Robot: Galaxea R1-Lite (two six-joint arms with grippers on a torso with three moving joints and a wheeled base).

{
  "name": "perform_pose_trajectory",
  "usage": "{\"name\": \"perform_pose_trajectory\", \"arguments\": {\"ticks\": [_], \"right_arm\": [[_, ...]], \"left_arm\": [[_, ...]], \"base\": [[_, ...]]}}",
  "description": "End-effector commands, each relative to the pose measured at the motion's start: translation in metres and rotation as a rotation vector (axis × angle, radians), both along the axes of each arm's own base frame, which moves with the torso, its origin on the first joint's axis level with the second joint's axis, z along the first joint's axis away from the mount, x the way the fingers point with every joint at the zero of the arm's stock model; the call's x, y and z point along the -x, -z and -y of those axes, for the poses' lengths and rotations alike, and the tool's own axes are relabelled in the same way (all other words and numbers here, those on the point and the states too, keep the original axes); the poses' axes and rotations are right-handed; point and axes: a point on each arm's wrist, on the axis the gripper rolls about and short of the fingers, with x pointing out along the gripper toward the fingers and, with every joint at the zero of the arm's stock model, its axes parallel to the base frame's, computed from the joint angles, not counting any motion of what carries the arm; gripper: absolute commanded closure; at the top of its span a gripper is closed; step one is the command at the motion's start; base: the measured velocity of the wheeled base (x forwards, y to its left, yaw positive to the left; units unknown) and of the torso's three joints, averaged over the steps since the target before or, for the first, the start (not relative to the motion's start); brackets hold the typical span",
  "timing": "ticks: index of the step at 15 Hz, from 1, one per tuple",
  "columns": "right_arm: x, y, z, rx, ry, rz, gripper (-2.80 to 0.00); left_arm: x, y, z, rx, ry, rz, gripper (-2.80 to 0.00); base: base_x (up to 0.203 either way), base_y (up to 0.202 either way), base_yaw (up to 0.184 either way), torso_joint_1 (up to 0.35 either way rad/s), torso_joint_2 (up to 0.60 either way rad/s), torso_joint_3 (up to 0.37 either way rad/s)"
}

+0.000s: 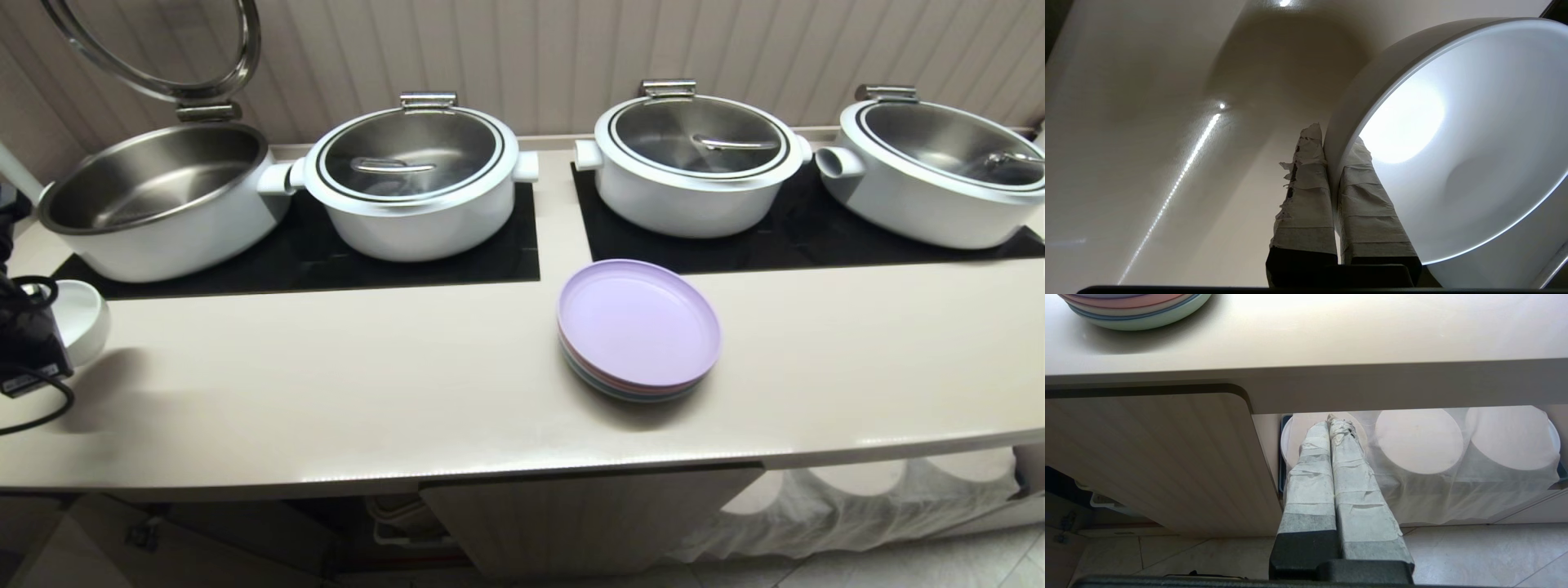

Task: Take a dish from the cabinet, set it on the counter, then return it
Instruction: Place it on the table

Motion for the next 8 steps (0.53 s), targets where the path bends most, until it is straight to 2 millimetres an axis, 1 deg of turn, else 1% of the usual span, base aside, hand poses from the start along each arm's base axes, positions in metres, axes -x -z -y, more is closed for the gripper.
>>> {"name": "perform_pose_trajectory", "arguments": {"ticks": [1,6,7,8], "right_arm": [[0.000,0.000,0.000,0.000,-0.002,0.000,0.00],[0.000,0.000,0.000,0.000,0.000,0.000,0.00],[0.000,0.000,0.000,0.000,0.000,0.000,0.00],[0.000,0.000,0.000,0.000,-0.001,0.000,0.00]], "left_arm": [[-0.009,0.005,0.000,0.023,-0.005,-0.014,0.00],[-0.010,0.022,0.000,0.073,0.000,-0.108,0.00],[-0.013,0.029,-0.001,0.090,0.001,-0.144,0.00],[-0.015,0.032,-0.001,0.103,0.004,-0.168,0.00]], "base": [[0.000,0.000,0.000,0.000,0.00,0.000],[0.000,0.000,0.000,0.000,0.00,0.000],[0.000,0.000,0.000,0.000,0.00,0.000],[0.000,0.000,0.000,0.000,0.00,0.000]]}}
